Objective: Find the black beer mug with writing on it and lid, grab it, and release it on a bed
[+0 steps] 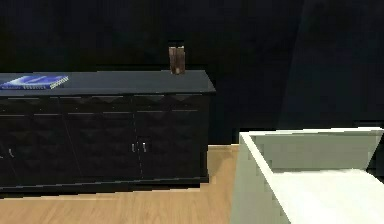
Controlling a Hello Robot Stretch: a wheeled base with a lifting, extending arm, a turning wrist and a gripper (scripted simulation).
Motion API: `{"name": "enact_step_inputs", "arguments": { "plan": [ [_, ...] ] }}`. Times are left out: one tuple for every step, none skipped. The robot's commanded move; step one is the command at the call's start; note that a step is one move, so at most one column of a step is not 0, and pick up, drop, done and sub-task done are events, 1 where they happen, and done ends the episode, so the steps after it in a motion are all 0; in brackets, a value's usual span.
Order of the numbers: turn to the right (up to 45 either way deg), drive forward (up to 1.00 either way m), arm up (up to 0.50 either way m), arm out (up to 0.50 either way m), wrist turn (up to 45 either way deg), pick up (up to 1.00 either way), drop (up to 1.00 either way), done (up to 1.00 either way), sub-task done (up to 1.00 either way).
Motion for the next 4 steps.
{"name": "enact_step_inputs", "arguments": {
  "plan": [
    [0.0,0.0,0.0,0.0,24.0,0.0,0.0,0.0,0.0],
    [0.0,0.0,-0.16,0.0,0.0,0.0,0.0,0.0,0.0],
    [0.0,0.0,-0.32,0.0,0.0,0.0,0.0,0.0,0.0],
    [0.0,0.0,0.0,0.0,0.0,0.0,1.0,0.0,0.0]
  ]
}}
